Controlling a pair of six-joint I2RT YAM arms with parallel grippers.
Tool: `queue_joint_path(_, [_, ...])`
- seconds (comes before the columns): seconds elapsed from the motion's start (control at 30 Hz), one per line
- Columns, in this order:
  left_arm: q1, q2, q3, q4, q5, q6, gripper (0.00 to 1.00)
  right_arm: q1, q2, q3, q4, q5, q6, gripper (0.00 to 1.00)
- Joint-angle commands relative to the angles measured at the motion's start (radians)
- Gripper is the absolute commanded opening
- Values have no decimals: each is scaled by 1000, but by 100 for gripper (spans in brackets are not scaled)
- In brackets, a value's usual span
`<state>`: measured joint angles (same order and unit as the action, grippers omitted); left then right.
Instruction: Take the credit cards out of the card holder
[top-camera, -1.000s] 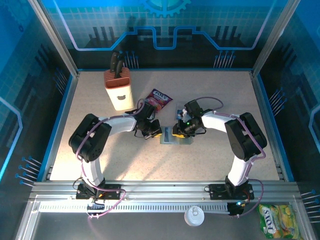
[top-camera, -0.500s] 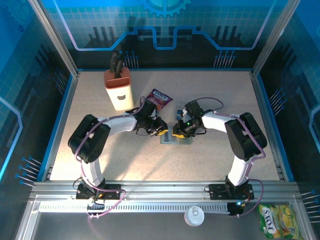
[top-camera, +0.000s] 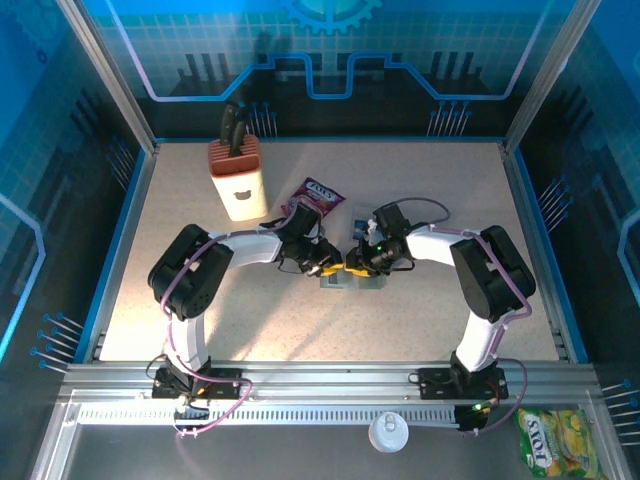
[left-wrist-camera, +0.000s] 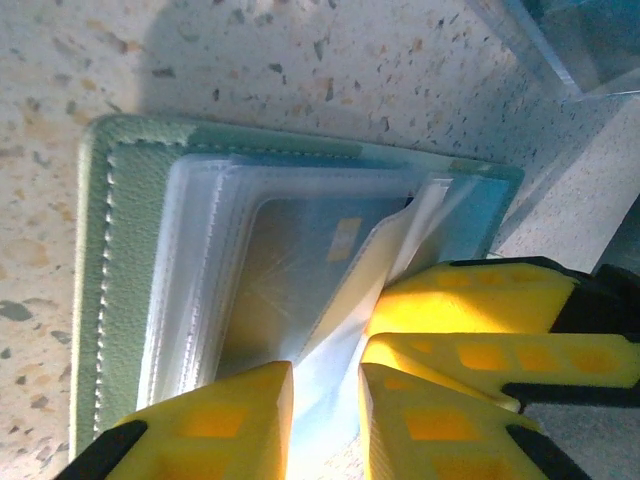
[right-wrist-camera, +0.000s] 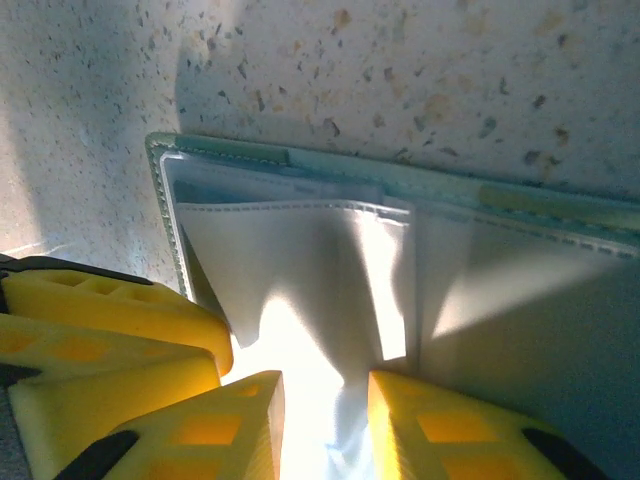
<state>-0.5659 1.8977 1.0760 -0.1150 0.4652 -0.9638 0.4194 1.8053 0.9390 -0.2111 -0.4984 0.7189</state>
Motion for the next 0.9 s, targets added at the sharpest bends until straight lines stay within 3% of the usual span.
queue_joint_path(0.0, [-4, 2, 21, -25, 7, -11, 26, -23, -3, -39, 44, -42, 35, 29])
queue_joint_path(0.27, [-3, -13, 16, -52, -31, -14, 31, -49, 9, -84, 101, -87, 55, 29])
queue_joint_path(0.57, [-9, 25, 28, 5, 20, -45, 30, -68, 23, -114, 153, -126, 72, 29])
queue_joint_path(0.87, [-13, 26, 31, 35, 32, -57, 23, -71, 23, -120, 161, -135, 72, 29])
